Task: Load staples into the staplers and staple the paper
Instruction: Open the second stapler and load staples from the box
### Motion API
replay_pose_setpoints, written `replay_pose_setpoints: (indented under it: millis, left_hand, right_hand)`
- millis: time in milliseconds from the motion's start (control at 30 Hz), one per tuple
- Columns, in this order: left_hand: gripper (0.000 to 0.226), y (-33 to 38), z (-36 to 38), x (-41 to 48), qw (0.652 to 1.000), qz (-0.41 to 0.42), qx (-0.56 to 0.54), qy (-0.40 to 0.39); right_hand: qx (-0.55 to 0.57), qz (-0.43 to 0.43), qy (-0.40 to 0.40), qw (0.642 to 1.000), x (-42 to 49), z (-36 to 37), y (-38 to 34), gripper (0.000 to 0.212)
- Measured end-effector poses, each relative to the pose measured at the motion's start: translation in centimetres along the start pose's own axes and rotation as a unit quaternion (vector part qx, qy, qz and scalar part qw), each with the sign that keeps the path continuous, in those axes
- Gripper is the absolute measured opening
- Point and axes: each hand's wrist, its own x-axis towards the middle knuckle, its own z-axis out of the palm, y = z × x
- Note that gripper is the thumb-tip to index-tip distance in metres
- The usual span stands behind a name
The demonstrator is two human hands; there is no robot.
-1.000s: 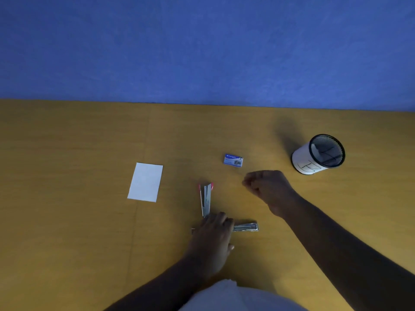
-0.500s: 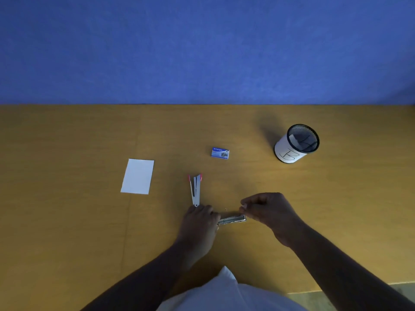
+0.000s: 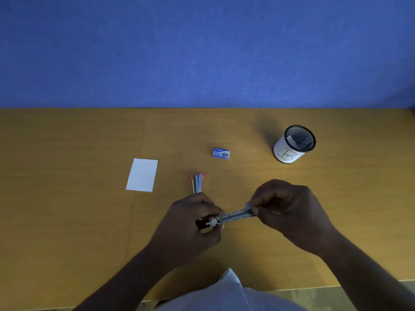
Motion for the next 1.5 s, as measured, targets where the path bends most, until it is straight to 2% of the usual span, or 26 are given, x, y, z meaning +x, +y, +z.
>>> replay_pose_setpoints:
  millis: [133,267,700,967,1167,1367,1500]
  left_hand:
    - [0.02,2.4,-2.8,-0.3,1.0,0.022,0.0,0.021]
    - [0.023,3.5,-4.0,-0.4,1.0,0.027,-0.001,0.013]
    - [0.024,5.1,-4.5,-0.6,0.999,0.04,0.004,-0.01]
    - [0.023,5.2,-4.3,-0.7,0.999,0.03,0.015,-0.015]
    - [0.021,5.1,-4.4,-0.6,0.999,0.024,0.023,-0.011]
    - [0.018,4.6,-4.7,-0.8,0.999,0.014,0.035,0.012]
    - [0.015,4.3,-4.7,-0.8,0.999,0.007,0.043,0.024]
  right_hand:
    - [-0.08,-0.112,-0.012,0.99,-0.8,-0.5,-3.3,0.025]
    - [-0.134,-0.164,-0.018,0.977,-0.8,-0.2,-4.7,0.026]
    - [-0.209,-0.179,-0.035,0.961,-0.7,0.9,-5.5,0.022]
    - [-0.337,-0.226,-0.032,0.914,-1.1,1.2,-5.2,0.016]
    - [-0.352,-0.228,-0.027,0.907,-1.5,1.3,-5.3,0.02]
    - [-0.377,-0.223,0.008,0.899,-0.8,-0.2,-4.8,0.01]
    - [-0.368,-0.195,0.016,0.909,-0.6,-1.7,-4.1,0.012]
